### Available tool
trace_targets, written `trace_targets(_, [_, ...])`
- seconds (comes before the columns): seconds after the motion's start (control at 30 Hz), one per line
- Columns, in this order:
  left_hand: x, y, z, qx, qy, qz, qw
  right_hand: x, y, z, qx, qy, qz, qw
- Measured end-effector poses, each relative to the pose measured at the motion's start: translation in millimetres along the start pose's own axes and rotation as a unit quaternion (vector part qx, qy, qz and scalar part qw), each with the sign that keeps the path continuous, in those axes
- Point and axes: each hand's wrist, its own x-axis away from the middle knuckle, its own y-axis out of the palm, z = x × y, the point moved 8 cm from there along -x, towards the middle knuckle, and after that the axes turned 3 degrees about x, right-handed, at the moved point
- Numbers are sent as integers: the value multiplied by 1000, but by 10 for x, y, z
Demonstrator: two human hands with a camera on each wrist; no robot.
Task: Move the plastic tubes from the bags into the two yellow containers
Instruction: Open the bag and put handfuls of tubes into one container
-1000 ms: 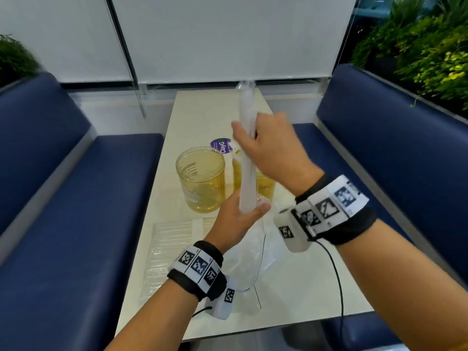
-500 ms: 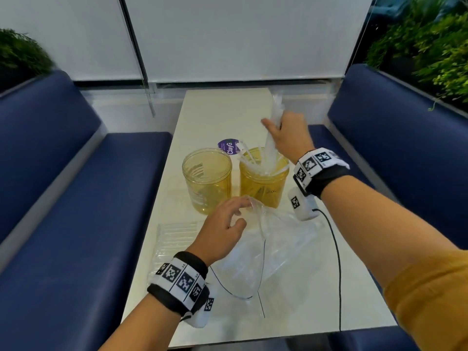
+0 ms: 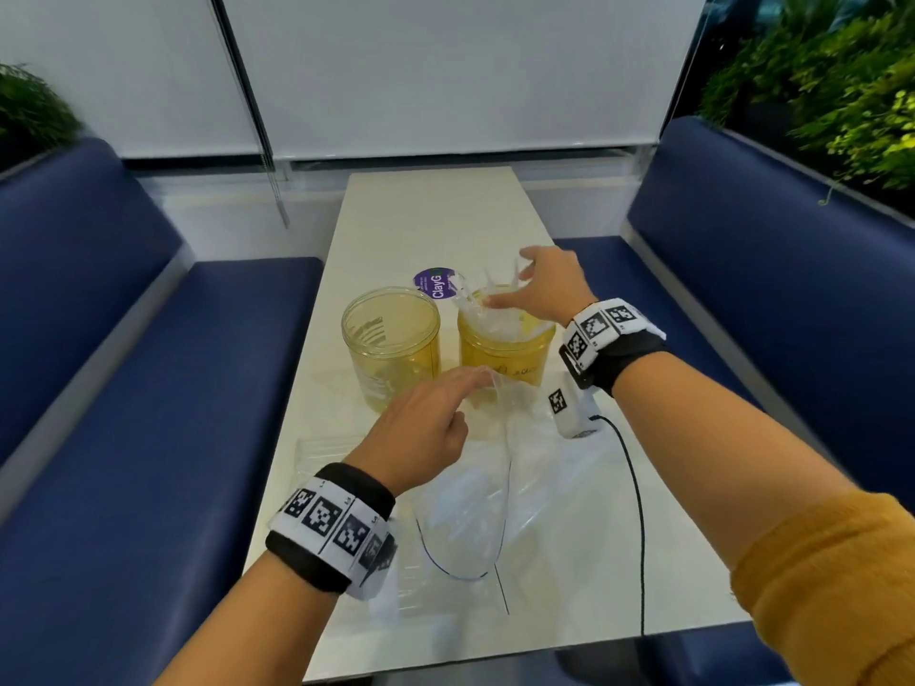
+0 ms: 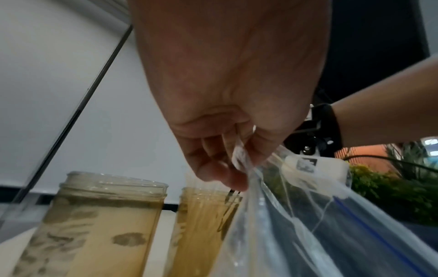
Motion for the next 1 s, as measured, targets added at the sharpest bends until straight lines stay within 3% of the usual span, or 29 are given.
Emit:
trace_targets(0.17, [-216,-10,86,89,25,35,995,497,-616,-330,-2,-84,136,987])
trace_targets(0.27, [-316,-47,214,124,44,59,990,972,-735,-475,-5,-106,153,983])
trace_targets(0.33, [-361,-75,279,139,63,76,985,1272,-666,-521,-5,-123,109,986])
trace_targets(0.43, [-393,-91,333,136,82,101,982,1661,-207,-468,40,-121,-72,989])
trace_targets(0.5, [-399,-85,352,150,79,109,980,1863,131,-356,111,-114,-166,973])
trace_targets(0.57, [-393,-76,400,151,86,110,979,1967,394,-240,167,-126,-213,954])
trace_targets(0.77, [-372,-71,386,164,90,112,976,2044,830,-123,244,-181,-252,919])
trace_targets(1.0, [-301,-76,248,164,67,104,979,1879,639,-216,189,-220,-159,944])
